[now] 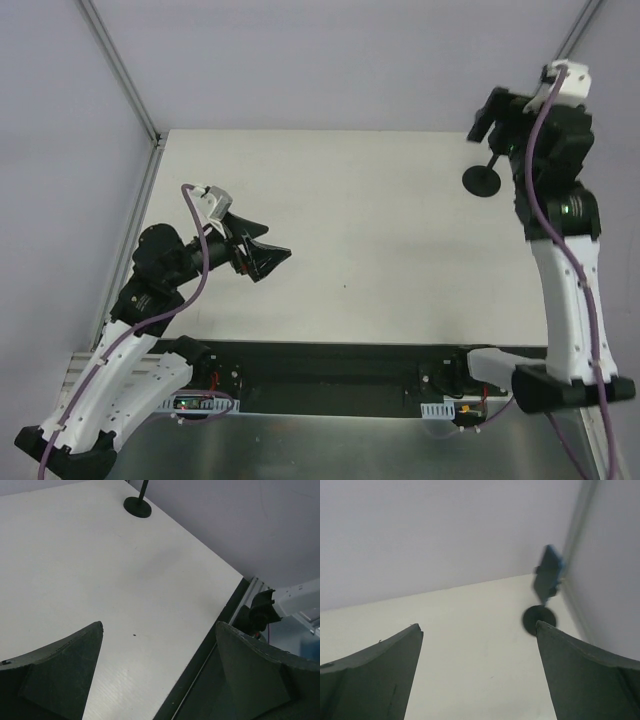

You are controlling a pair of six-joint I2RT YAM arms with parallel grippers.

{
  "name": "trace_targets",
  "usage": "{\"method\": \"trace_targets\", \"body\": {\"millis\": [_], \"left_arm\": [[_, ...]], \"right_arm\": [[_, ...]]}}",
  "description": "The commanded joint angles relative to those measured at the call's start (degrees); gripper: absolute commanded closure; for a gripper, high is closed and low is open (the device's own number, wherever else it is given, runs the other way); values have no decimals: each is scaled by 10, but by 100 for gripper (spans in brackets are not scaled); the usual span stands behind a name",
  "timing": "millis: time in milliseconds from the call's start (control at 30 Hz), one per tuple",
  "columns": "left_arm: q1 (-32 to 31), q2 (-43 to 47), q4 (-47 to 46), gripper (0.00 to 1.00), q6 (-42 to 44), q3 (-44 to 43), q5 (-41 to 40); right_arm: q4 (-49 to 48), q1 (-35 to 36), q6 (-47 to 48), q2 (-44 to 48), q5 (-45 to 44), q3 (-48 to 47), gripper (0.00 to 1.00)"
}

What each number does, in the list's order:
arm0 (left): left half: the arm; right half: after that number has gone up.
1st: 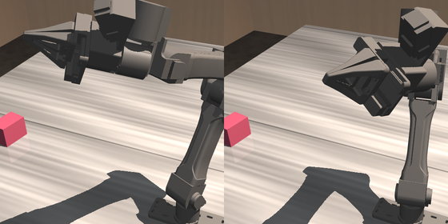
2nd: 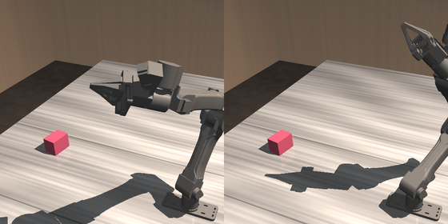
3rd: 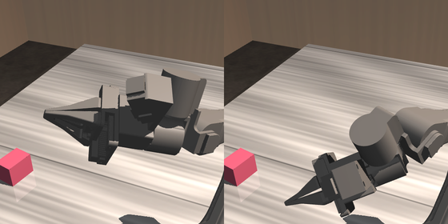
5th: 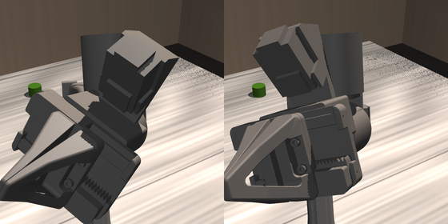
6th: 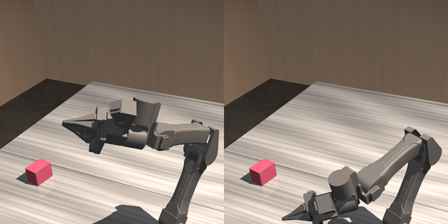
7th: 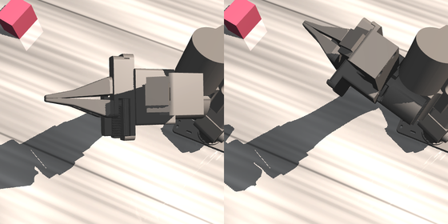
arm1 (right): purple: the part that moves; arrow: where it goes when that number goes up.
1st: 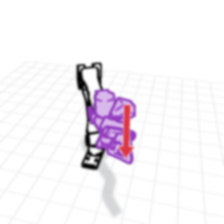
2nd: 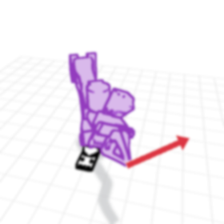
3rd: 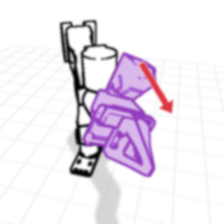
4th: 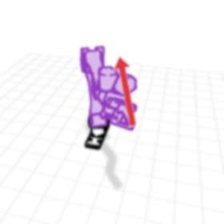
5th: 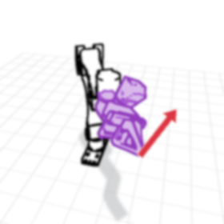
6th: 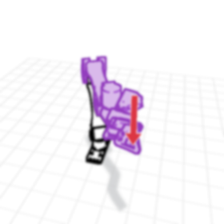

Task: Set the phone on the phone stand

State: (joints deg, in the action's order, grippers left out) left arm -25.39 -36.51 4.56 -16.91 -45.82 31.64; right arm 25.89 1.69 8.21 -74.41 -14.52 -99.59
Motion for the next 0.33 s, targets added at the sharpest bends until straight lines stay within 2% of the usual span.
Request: {"method": "trace_targets", "body": {"millis": [0,67,200,233,300], "left_arm": [[6,26,21,6,-115,-11,-35],[7,49,24,5,-146,-10,-34],[7,86,27,2,-170,-25,-29],[7,100,27,1,-173,-31,-29],[6,108,30,1,-173,-63,-32]], "right_arm": [[84,150,-31,133,-34,162,4],[91,203,-38,212,29,247,4],[130,216,-56,366,51,328,4],[158,216,-53,417,44,324,4],[186,215,-55,458,27,290,4]]}}
